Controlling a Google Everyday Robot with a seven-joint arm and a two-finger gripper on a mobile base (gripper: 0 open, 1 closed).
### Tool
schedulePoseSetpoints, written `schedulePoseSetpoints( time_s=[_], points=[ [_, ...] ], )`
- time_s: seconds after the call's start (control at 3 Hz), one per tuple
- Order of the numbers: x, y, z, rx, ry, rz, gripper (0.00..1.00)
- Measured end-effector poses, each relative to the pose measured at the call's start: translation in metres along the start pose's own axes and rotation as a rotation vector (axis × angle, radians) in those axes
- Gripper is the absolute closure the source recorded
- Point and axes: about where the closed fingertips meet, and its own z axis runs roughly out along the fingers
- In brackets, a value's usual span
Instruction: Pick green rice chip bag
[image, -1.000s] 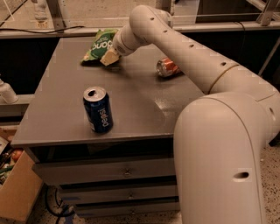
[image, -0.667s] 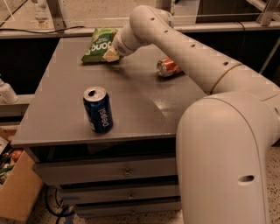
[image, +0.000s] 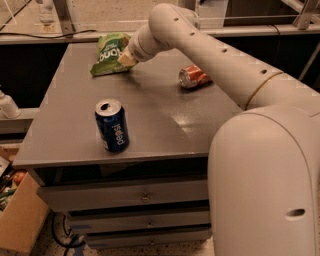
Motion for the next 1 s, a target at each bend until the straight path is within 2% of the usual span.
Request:
schedulePoseSetpoints(
  time_s=[0.67,1.0],
  points=[
    [-0.022,-0.002,-0.011,0.011,-0.063,-0.014,1.0],
    [-0.039,-0.008,-0.028,0.033,-0.132,-0.013,1.0]
  ],
)
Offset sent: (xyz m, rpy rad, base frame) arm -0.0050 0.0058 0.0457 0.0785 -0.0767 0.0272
